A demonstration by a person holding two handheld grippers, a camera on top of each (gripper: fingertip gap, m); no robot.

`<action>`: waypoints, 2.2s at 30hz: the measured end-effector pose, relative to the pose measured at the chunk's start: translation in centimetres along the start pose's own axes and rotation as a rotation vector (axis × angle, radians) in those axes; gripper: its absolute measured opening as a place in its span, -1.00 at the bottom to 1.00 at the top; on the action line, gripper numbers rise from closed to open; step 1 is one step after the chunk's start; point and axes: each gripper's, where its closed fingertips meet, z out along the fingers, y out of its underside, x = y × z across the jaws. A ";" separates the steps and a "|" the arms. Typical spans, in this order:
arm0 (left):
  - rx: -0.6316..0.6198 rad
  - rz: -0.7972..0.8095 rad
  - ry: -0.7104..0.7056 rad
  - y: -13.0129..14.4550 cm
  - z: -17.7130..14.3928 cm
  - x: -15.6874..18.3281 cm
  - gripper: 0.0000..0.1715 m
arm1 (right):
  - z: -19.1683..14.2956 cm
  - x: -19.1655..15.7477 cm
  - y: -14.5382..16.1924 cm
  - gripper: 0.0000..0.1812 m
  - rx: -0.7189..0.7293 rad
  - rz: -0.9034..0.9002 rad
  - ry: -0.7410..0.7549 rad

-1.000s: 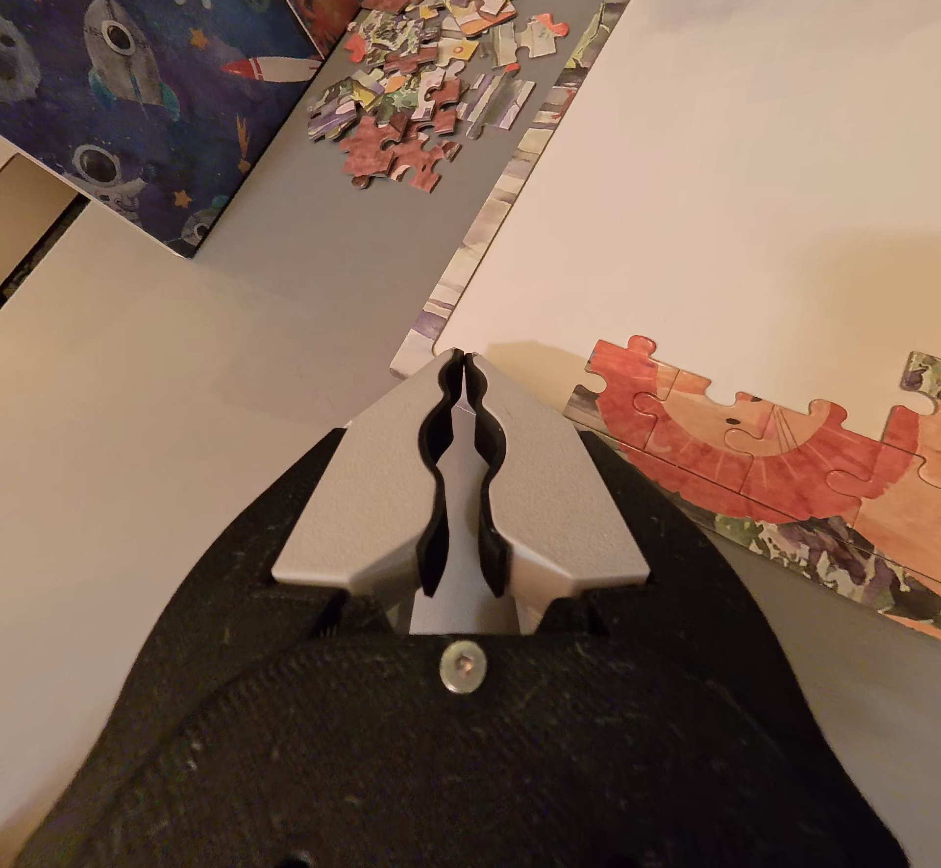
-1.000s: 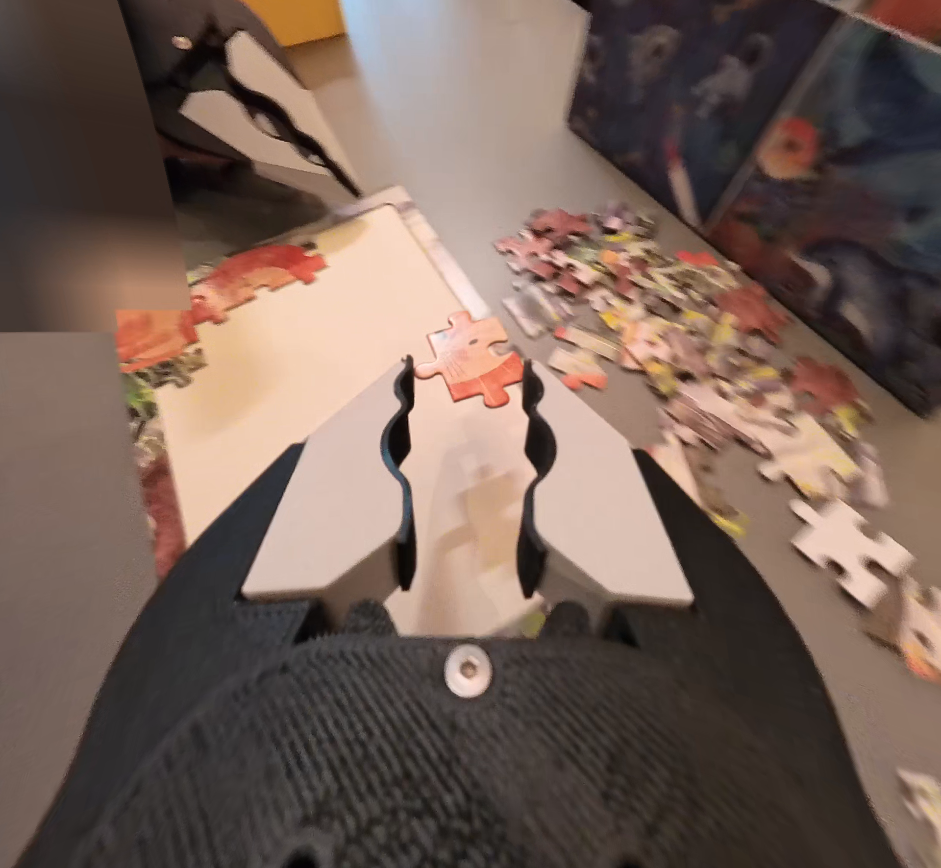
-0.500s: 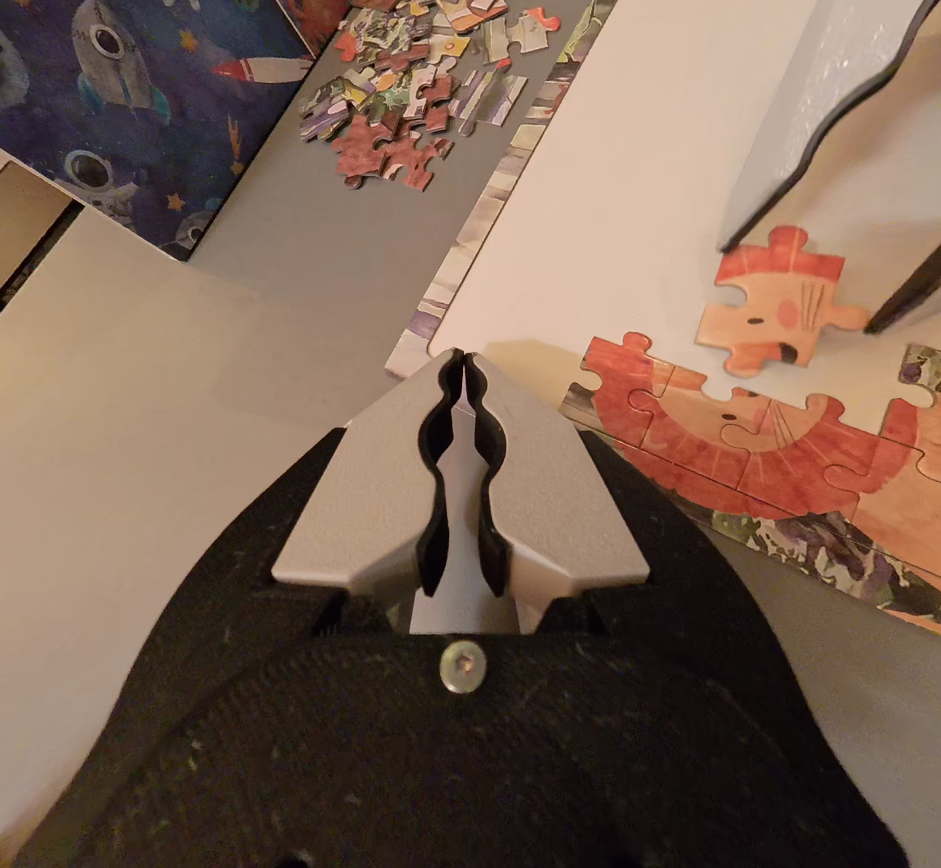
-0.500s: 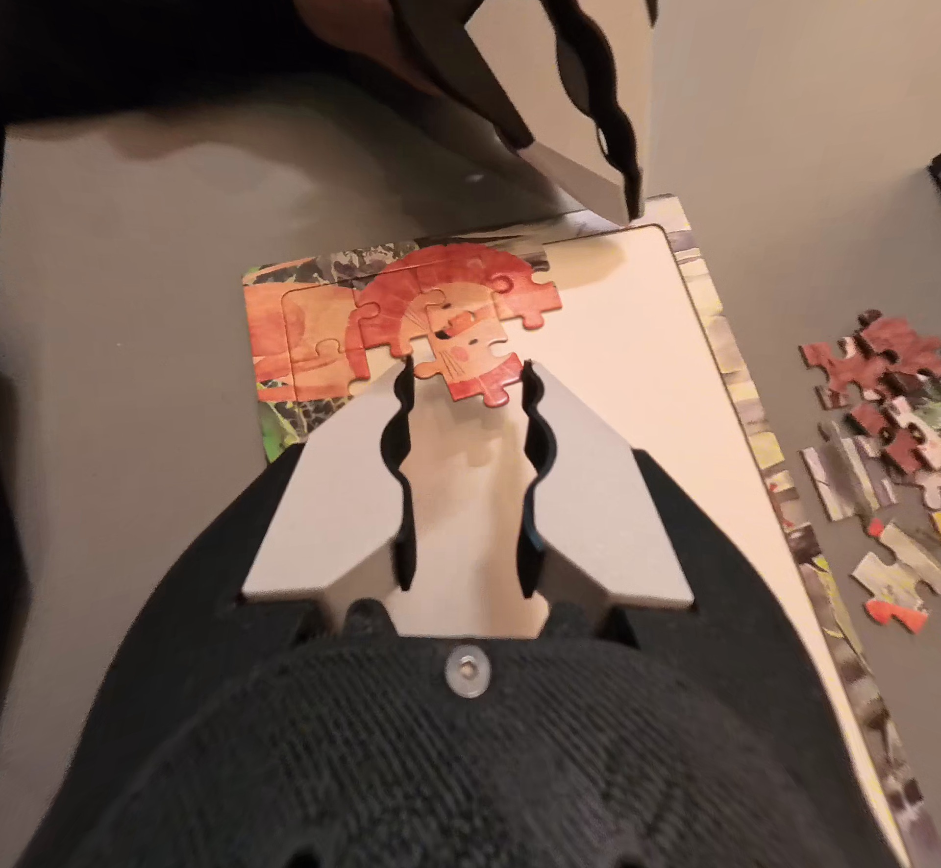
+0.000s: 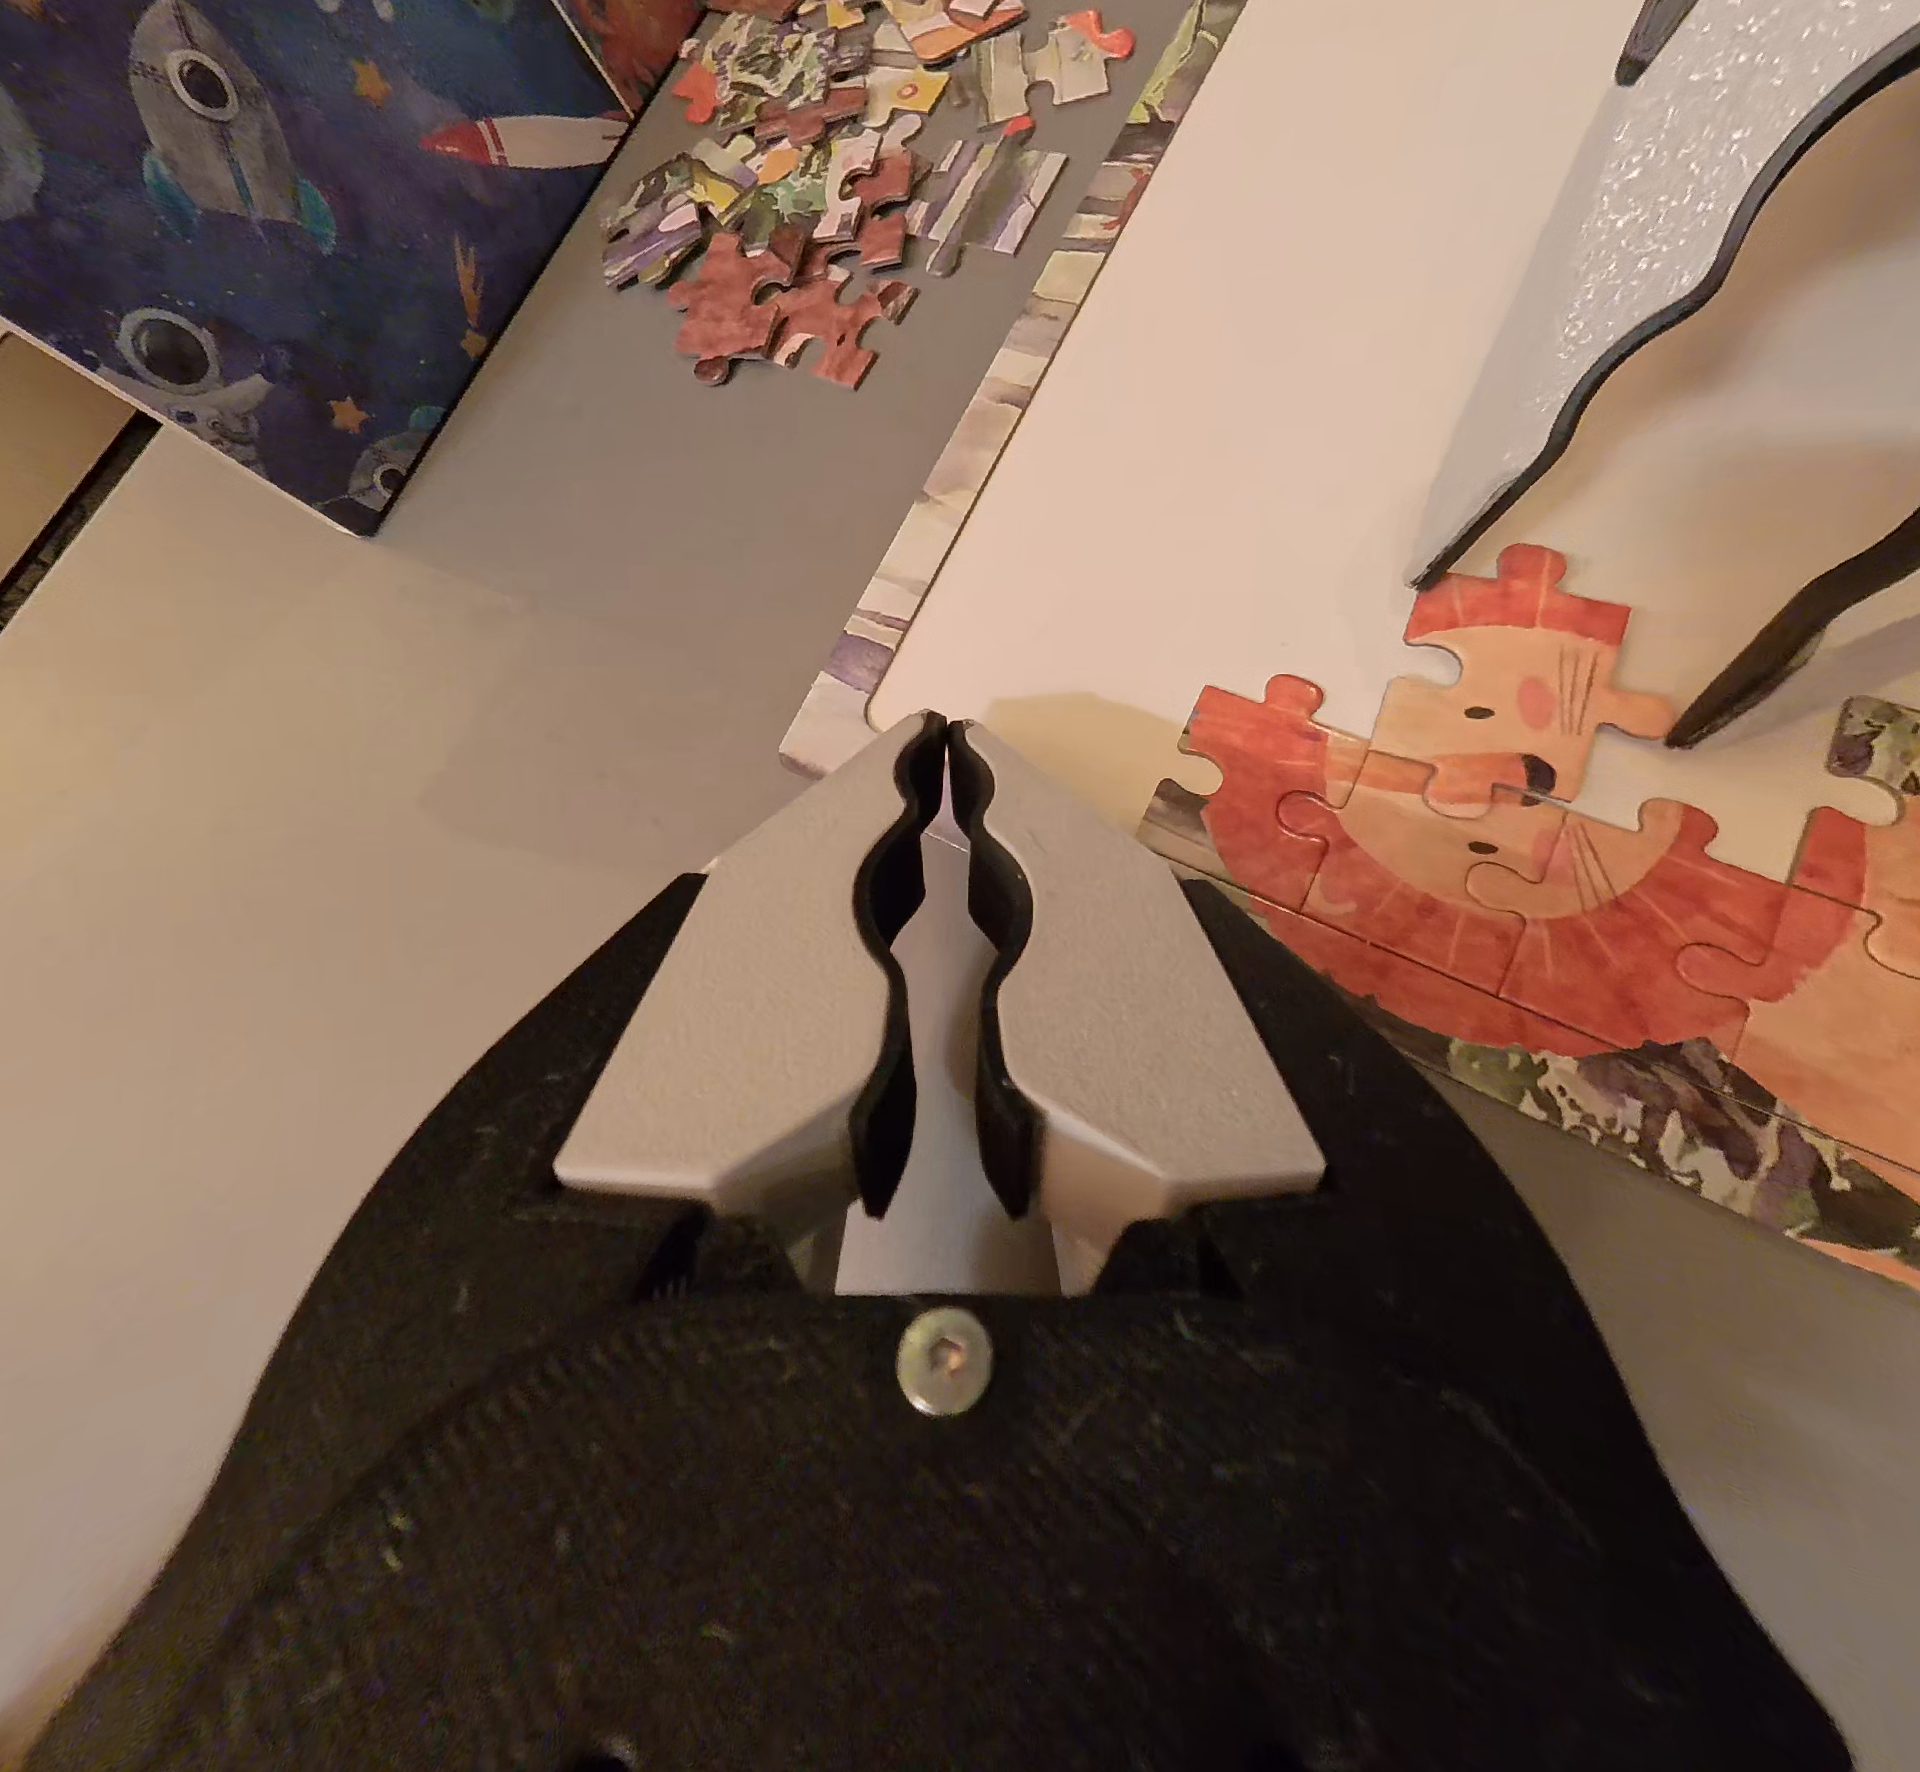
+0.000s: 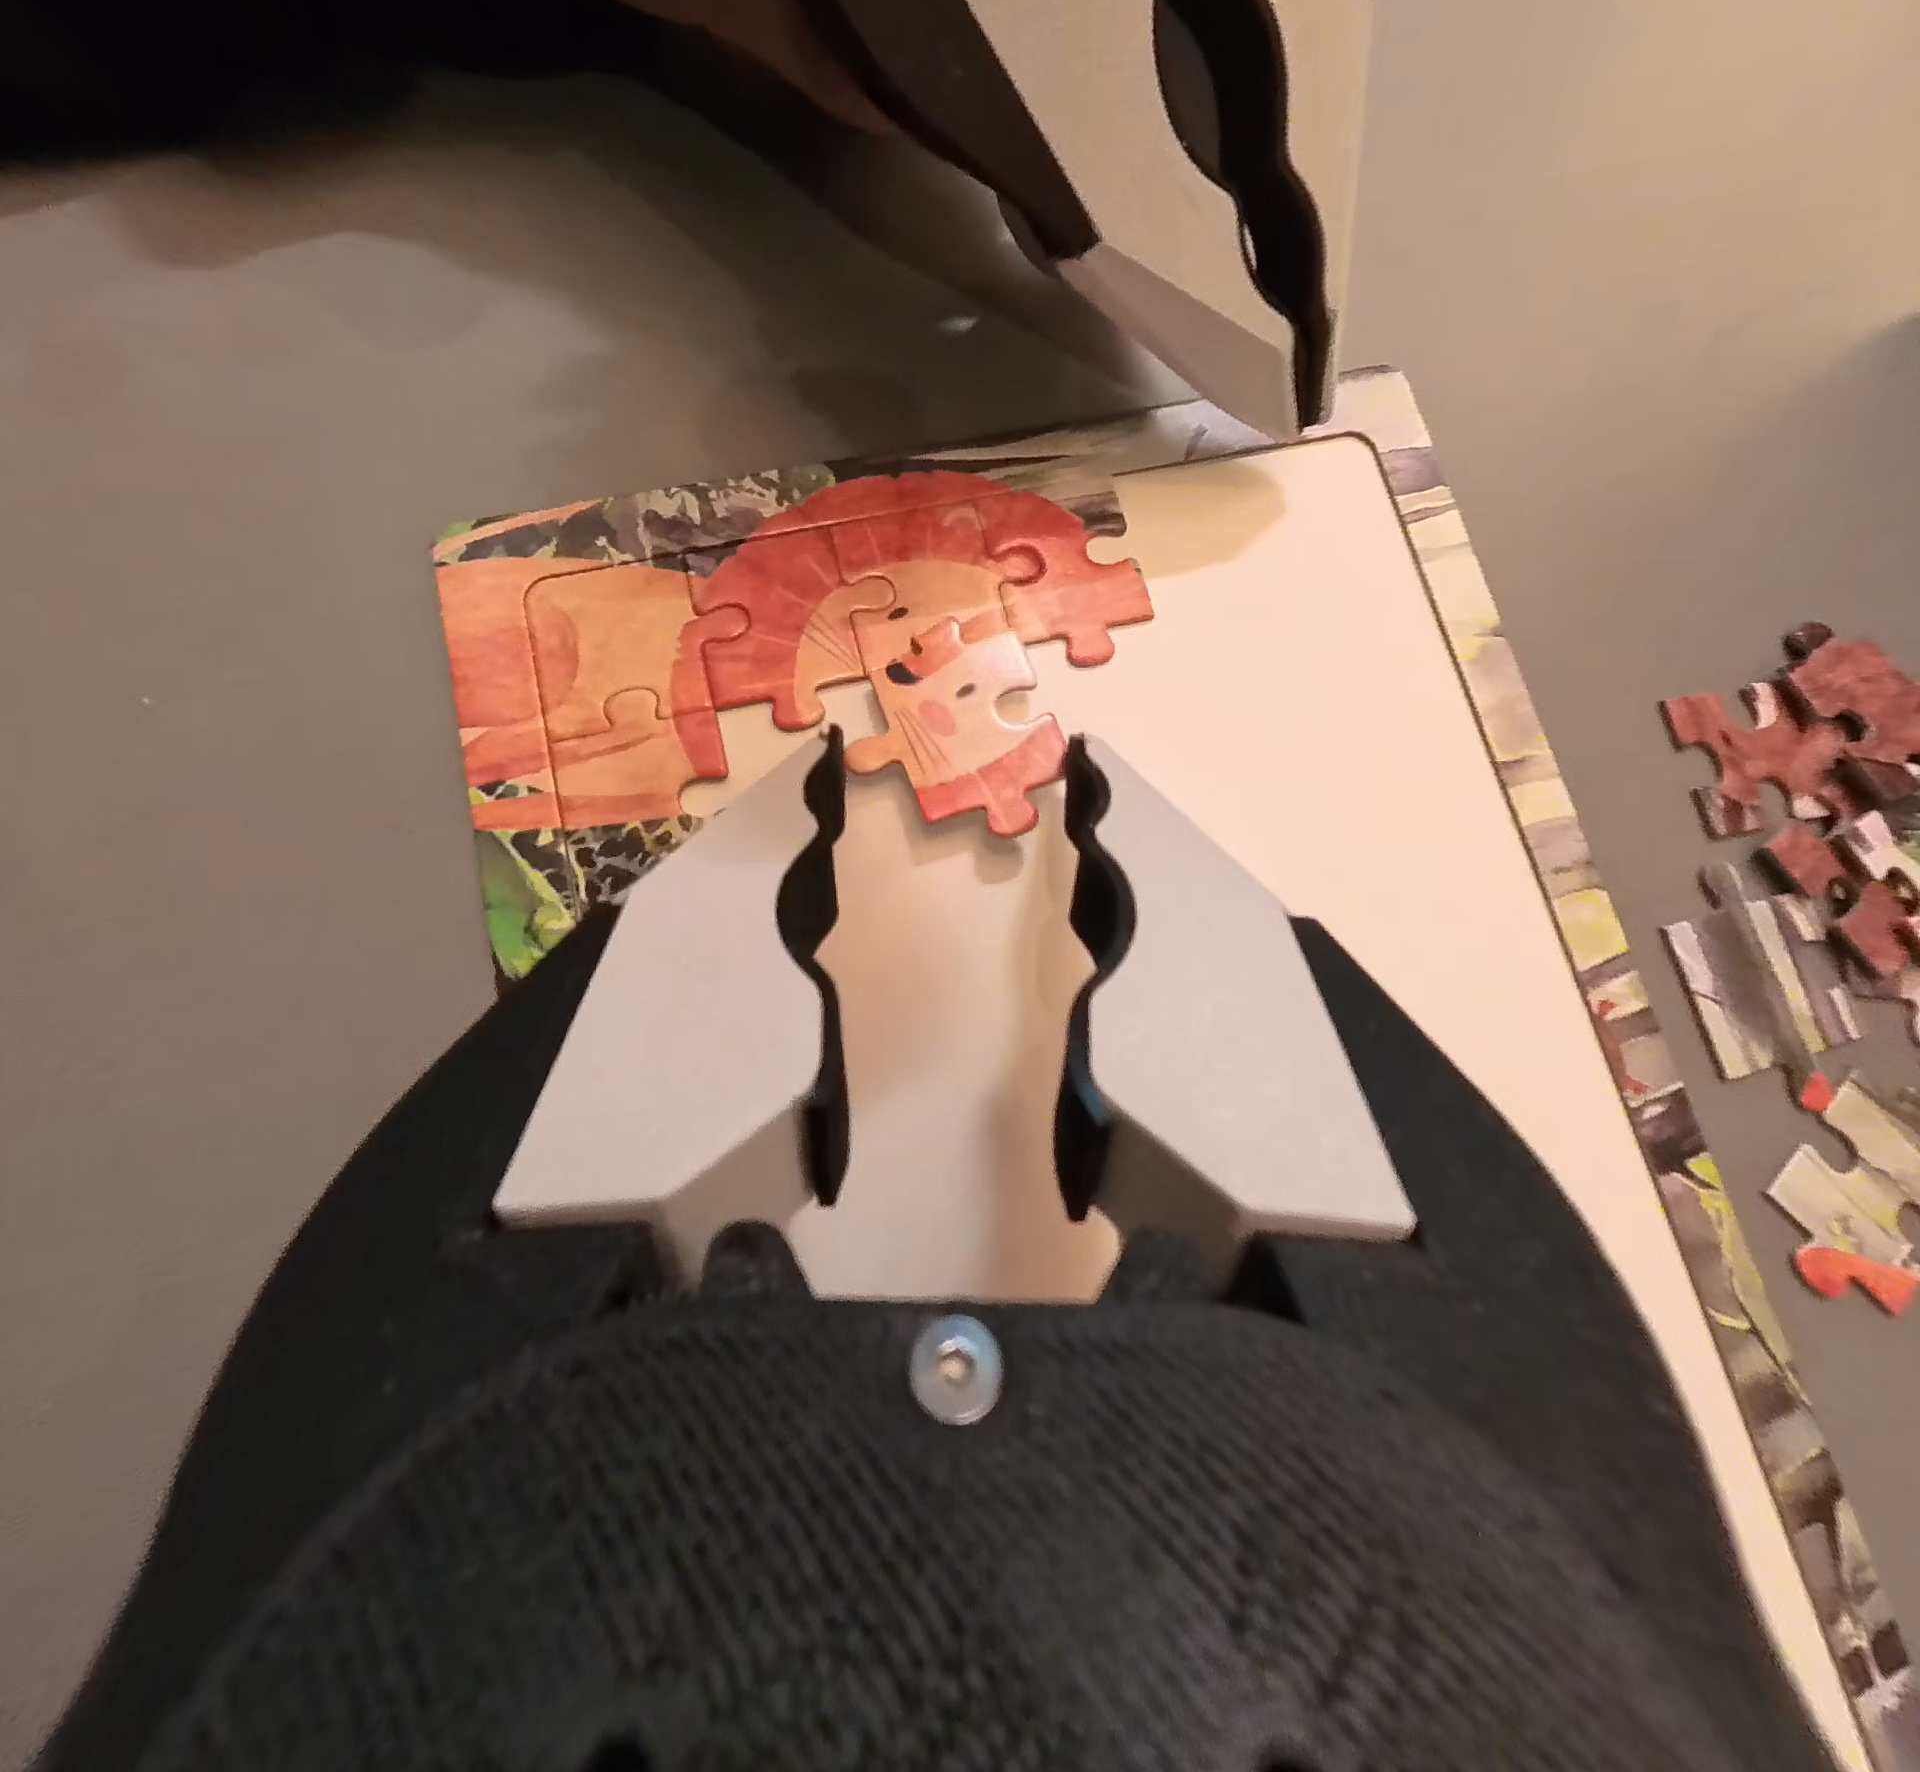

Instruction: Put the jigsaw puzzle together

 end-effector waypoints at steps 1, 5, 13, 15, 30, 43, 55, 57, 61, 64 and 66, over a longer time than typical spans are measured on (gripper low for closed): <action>0.000 0.000 0.000 0.0 0.0 0.0 -1.00 | 0.0 0.0 0.1 -0.55 -0.004 -0.005 0.003; 0.002 -0.002 0.002 0.0 0.0 0.0 -1.00 | 0.0 0.0 0.1 -0.55 -0.013 -0.009 0.013; 0.001 -0.005 0.003 0.0 0.0 0.0 -1.00 | -0.2 0.1 0.1 -0.55 -0.008 0.024 0.007; 0.000 -0.005 0.003 0.0 0.0 0.0 -1.00 | -0.1 0.2 0.2 -0.55 -0.010 0.026 0.011; 0.000 -0.004 0.003 0.0 0.0 0.0 -1.00 | 0.0 0.1 0.3 -0.70 -0.020 0.026 0.021; -0.002 0.000 0.002 0.0 0.0 0.0 -1.00 | 0.6 2.2 0.2 -0.47 0.023 0.114 0.042; -0.002 0.004 0.003 0.0 0.0 0.1 -1.00 | 1.0 1.8 0.0 -0.78 0.023 0.111 0.001; -0.002 0.005 0.002 0.0 0.0 0.1 -1.00 | 1.0 1.7 0.1 -0.78 0.019 0.111 -0.005; -0.004 0.008 0.003 0.0 0.1 0.1 -1.00 | 0.9 1.2 0.1 -0.78 0.013 0.105 -0.022; -0.007 0.009 0.003 0.1 0.1 0.1 -1.00 | 1.0 0.3 -0.1 -0.78 0.013 0.095 -0.050; -0.012 0.008 0.005 0.1 0.1 0.1 -1.00 | 1.1 -0.1 -0.3 -0.78 0.012 0.083 -0.057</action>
